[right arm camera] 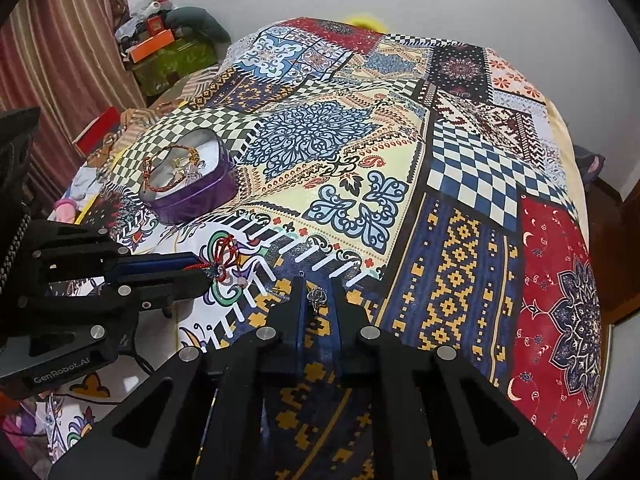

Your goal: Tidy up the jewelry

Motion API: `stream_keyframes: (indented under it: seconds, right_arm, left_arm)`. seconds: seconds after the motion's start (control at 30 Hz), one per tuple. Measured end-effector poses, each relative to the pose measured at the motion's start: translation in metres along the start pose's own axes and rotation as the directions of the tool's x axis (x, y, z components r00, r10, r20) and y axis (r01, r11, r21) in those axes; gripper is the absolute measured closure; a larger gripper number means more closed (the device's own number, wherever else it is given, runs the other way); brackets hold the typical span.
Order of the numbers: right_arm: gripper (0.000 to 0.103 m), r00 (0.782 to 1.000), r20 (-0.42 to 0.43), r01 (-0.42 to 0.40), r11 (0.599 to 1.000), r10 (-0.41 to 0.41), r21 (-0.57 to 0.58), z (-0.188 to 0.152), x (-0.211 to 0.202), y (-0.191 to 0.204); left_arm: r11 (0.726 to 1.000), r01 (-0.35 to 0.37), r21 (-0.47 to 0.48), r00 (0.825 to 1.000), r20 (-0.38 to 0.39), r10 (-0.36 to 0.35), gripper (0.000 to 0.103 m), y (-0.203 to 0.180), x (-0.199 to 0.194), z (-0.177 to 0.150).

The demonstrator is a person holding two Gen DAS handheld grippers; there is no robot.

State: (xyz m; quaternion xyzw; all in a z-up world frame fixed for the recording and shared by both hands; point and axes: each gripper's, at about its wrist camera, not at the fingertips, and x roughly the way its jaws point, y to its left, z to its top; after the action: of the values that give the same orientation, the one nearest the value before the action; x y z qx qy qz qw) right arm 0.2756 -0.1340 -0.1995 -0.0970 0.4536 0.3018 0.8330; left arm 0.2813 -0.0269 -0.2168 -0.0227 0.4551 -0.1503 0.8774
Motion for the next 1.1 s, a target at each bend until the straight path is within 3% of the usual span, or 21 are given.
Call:
stream_keyframes:
  seconds: [0.47,0.83,1.1]
  right_arm:
    - [0.094,0.996,0.087,0.03,0.999,-0.029,-0.015,0.008,-0.046,0.02]
    - [0.094,0.982,0.187,0.017,0.999,-0.011,-0.034,0.027,-0.082,0.044]
    - [0.094,0.975,0.22,-0.001,0.999,0.012,-0.049,0.041,-0.081,0.058]
  left_arm:
    - [0.999,-0.04,0.005,0.995,0.095,0.039,0.097,-0.005,-0.046,0.009]
    - [0.997,-0.076,-0.014,0.977,0.2,0.077,0.097,0.005,-0.097,0.013]
    - [0.993,-0.113,-0.043,0.963,0.243,0.12,0.097,0.028,-0.118,0.014]
